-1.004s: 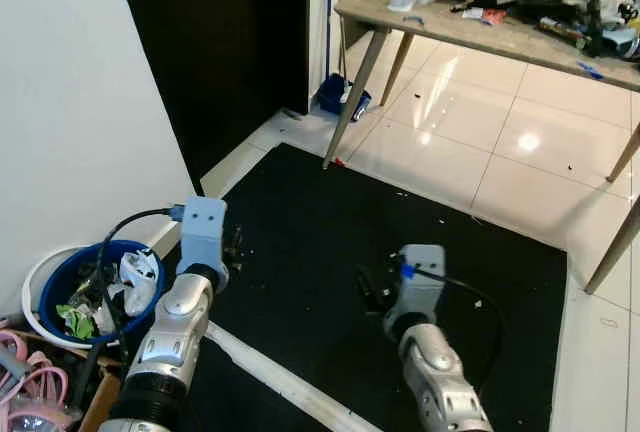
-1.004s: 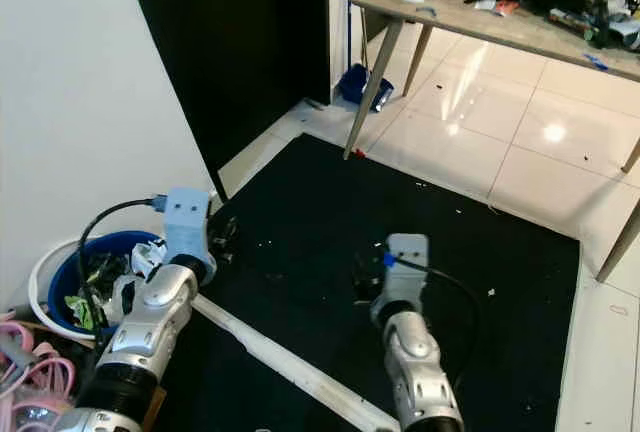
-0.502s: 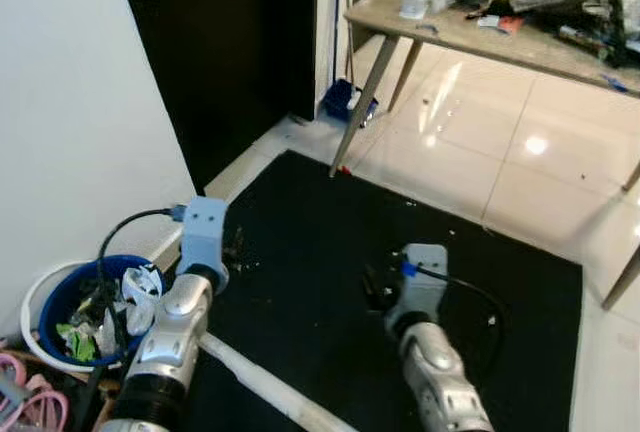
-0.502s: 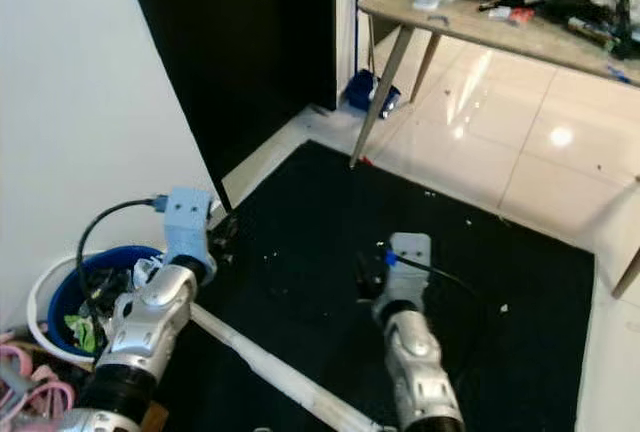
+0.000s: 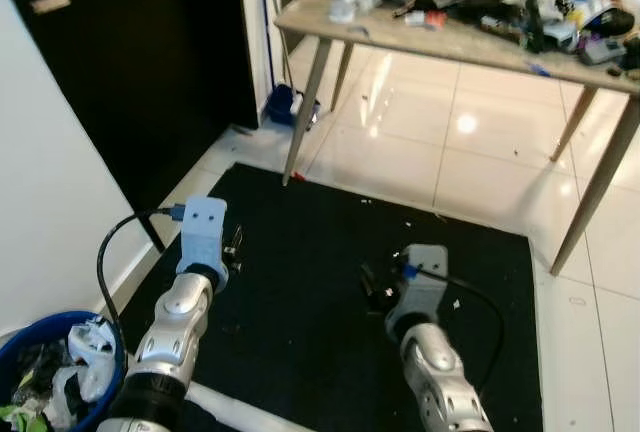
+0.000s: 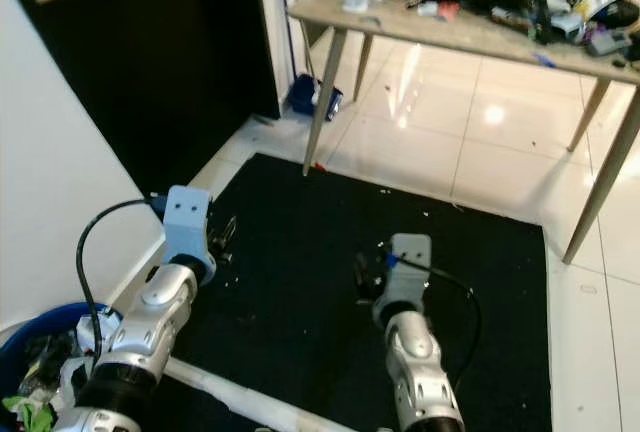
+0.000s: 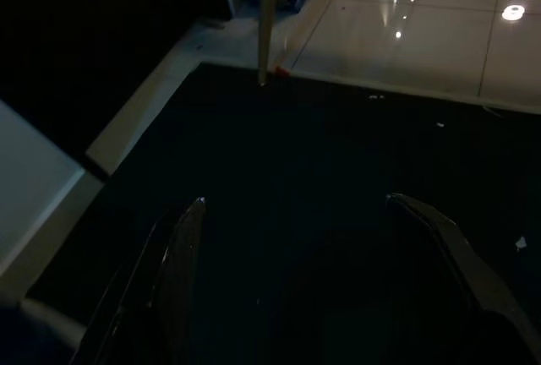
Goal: Picking trash to rubbish bin
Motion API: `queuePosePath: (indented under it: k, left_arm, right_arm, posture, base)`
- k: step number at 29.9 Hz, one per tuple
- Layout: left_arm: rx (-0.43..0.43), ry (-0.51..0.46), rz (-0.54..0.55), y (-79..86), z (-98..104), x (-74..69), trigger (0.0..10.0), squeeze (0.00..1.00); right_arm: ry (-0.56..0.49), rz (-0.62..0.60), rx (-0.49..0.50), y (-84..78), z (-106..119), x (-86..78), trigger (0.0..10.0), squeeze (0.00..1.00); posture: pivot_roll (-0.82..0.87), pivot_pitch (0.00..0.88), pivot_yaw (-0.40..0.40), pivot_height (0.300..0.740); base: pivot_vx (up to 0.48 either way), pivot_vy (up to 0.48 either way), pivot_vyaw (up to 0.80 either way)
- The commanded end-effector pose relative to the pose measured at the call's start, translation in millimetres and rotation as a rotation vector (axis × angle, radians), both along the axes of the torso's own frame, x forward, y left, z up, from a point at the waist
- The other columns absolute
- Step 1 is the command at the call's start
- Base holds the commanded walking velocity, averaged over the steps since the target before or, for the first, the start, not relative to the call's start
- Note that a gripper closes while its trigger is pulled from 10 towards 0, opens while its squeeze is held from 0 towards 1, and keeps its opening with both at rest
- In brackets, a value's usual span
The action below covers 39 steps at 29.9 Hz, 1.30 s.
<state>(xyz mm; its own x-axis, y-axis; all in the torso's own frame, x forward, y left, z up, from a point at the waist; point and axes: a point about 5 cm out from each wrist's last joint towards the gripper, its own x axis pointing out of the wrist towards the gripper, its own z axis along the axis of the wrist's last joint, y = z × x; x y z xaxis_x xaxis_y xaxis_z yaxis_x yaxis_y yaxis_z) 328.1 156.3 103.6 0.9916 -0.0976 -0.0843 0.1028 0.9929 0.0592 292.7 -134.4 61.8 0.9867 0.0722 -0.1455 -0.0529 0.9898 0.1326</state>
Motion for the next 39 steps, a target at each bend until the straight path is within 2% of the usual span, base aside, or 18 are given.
queuePosePath:
  k: [1,39]
  left_arm:
    - [0.018,0.018,-0.004,1.0,-4.5,-1.5,10.0,0.00]
    - [0.034,0.010,-0.015,2.3,-3.2,-0.9,10.0,0.00]
  right_arm:
    - [0.026,-0.008,-0.011,-4.2,-6.2,-3.6,10.0,0.00]
    - [0.015,-0.002,-0.012,-0.6,-4.3,0.9,10.0,0.00]
  posture:
    - [-0.03,0.137,0.083,0.740]
    - [-0.02,0.113,0.090,0.740]
  base:
    - [0.315,0.000,-0.56]
    - [0.316,0.000,-0.03]
